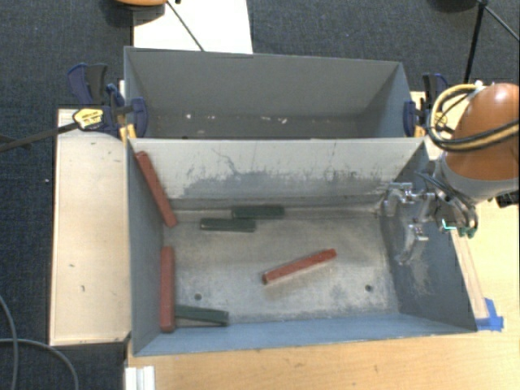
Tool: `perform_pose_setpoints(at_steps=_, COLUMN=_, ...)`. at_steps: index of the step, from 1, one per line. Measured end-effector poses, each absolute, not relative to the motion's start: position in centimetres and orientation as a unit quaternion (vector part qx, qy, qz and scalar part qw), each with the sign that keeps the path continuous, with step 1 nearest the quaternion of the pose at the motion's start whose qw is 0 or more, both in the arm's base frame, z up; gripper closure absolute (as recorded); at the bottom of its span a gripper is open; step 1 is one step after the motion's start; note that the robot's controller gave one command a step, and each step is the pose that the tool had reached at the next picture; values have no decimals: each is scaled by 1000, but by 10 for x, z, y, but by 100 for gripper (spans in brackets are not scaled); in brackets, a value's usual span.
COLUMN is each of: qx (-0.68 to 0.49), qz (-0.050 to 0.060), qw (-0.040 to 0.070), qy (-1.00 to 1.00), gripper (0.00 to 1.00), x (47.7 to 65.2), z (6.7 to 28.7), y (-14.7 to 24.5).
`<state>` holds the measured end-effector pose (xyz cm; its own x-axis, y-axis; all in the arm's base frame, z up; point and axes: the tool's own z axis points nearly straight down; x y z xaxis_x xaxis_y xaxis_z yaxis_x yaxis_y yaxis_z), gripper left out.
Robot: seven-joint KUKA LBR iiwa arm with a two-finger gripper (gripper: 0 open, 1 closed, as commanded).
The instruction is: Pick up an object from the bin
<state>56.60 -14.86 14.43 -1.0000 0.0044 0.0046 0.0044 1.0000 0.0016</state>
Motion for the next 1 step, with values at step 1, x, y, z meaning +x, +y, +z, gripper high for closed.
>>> perform_pose_setpoints(at_steps=1, qx=0, qz=0, qw=-1, qy=-1000, gripper=0, x=568, z=148, y=-148)
